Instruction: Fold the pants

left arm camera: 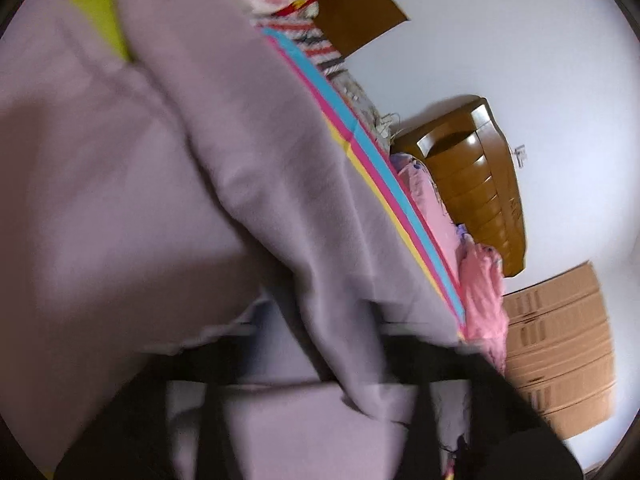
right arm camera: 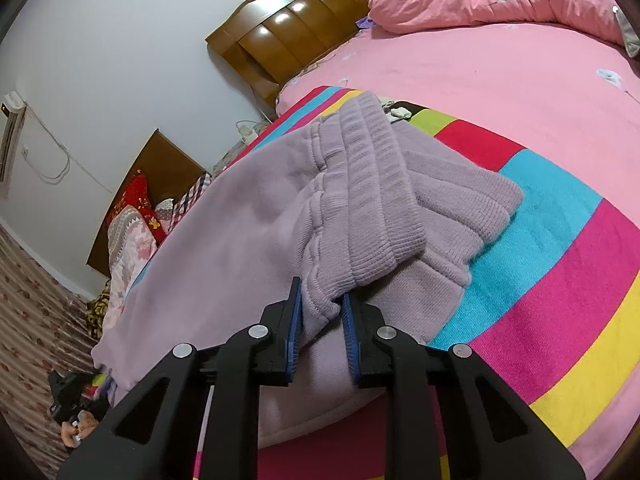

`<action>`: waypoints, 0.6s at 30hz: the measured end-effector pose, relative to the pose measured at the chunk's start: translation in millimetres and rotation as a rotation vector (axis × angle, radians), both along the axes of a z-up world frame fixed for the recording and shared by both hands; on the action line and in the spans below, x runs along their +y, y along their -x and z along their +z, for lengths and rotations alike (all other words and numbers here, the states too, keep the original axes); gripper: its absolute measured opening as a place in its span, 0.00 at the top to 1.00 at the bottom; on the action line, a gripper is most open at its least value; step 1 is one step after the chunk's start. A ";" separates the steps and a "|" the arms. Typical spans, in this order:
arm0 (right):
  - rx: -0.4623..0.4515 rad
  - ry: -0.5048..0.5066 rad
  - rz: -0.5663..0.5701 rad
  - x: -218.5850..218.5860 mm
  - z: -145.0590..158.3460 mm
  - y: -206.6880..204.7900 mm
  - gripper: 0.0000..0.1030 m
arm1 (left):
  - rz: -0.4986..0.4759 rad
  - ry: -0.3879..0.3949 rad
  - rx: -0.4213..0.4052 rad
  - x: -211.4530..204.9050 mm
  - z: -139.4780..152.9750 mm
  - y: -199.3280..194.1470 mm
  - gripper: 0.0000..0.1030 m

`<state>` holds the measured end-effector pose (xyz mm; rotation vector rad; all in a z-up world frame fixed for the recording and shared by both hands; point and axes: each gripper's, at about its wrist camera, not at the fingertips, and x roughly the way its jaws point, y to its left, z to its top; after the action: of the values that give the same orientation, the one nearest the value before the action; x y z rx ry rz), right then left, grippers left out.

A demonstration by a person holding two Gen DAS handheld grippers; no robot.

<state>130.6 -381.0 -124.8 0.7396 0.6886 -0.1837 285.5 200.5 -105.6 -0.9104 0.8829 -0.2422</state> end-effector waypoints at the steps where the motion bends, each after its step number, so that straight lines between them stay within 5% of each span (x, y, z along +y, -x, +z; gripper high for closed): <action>1: -0.002 -0.004 -0.003 -0.7 -0.8 0.3 0.81 | -0.012 0.007 -0.021 -2.7 3.0 2.1 0.21; 5: -0.005 -0.009 -0.003 -3.9 -1.7 0.3 0.81 | -0.062 0.007 0.005 -14.5 -2.0 -6.7 0.29; 9: -0.005 -0.013 0.003 -5.9 -2.1 1.0 0.81 | -0.112 0.047 0.019 -24.2 -14.3 -23.8 0.63; 13: -0.006 -0.010 0.009 -7.3 -1.5 1.1 0.81 | -0.057 0.032 0.037 -20.3 -26.4 -38.2 0.95; 18: -0.041 0.022 0.020 -8.7 12.9 2.5 0.83 | 0.009 -0.001 -0.079 -12.9 0.1 -19.6 0.98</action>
<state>128.1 -389.7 -111.9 0.7136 0.6541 -0.1575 305.2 187.6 -105.5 -0.8975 0.8057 -0.2686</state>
